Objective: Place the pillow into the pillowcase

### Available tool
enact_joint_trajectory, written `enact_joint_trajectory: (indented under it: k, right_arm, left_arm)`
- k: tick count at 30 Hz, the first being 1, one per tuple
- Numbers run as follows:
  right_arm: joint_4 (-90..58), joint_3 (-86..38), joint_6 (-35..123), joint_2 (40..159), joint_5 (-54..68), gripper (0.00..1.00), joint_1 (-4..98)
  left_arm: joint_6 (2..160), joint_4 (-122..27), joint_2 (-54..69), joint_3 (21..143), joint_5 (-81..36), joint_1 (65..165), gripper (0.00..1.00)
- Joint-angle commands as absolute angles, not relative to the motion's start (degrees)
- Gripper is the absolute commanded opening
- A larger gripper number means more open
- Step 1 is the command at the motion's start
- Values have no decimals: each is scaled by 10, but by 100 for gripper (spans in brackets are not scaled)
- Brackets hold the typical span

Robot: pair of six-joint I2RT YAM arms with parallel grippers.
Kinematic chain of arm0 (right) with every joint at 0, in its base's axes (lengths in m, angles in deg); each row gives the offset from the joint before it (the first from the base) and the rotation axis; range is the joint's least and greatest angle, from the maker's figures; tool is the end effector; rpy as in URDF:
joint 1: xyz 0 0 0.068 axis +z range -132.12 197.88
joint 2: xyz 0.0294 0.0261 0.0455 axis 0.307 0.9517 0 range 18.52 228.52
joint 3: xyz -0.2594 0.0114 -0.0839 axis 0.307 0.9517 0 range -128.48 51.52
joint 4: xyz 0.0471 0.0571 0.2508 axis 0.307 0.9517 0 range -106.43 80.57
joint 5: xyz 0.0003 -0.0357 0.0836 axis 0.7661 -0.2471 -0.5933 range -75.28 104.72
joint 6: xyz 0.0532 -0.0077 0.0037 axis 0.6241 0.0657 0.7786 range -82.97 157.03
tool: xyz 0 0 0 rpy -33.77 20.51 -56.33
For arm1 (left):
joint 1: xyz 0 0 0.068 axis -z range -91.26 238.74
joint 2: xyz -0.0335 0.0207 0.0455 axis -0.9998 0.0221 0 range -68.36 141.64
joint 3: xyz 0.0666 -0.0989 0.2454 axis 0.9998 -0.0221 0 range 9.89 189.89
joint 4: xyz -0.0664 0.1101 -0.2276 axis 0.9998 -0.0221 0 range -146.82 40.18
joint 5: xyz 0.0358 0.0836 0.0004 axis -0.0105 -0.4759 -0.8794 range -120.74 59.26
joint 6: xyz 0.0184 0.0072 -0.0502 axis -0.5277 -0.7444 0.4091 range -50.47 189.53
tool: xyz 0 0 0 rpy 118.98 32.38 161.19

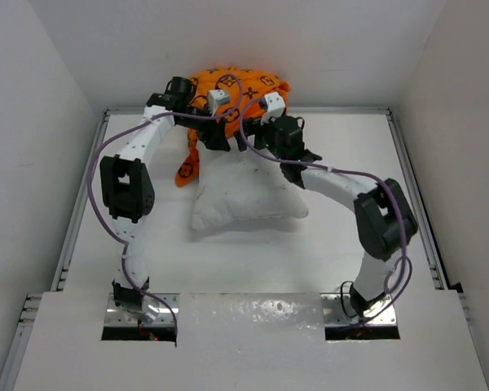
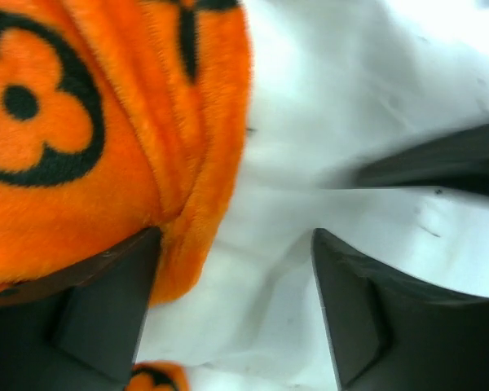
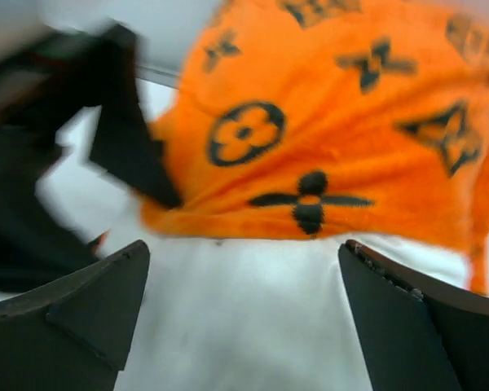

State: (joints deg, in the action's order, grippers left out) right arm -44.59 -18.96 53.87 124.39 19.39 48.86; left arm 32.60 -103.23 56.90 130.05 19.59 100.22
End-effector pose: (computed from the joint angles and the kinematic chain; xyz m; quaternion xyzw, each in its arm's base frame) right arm 0.3746 0.2215 0.2608 -0.0656 0.7472 0.2398 0.6163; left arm 0.4572 -0.1209 0.2846 0.4624 0.7472 -0.3451 0.3297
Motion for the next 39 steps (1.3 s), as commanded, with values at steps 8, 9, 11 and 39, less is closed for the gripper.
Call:
enact_joint_trajectory:
  k: [8,9,11,39]
  right_arm:
    - [-184,-280,511,1125,54,4,364]
    - [-186,-281,528,1134,51,18,349]
    - [-184,-298,571,1174,25,29,305]
    - [-301,-329,537,1484,-109,28,266]
  left_arm:
    - [442,-1009,474,1322,113,946,100]
    - [464,-1005,469,1320,97,938,100]
    - [488,-990,455,1300,42,927,100]
    - [447,-798,539,997,-81,924,58]
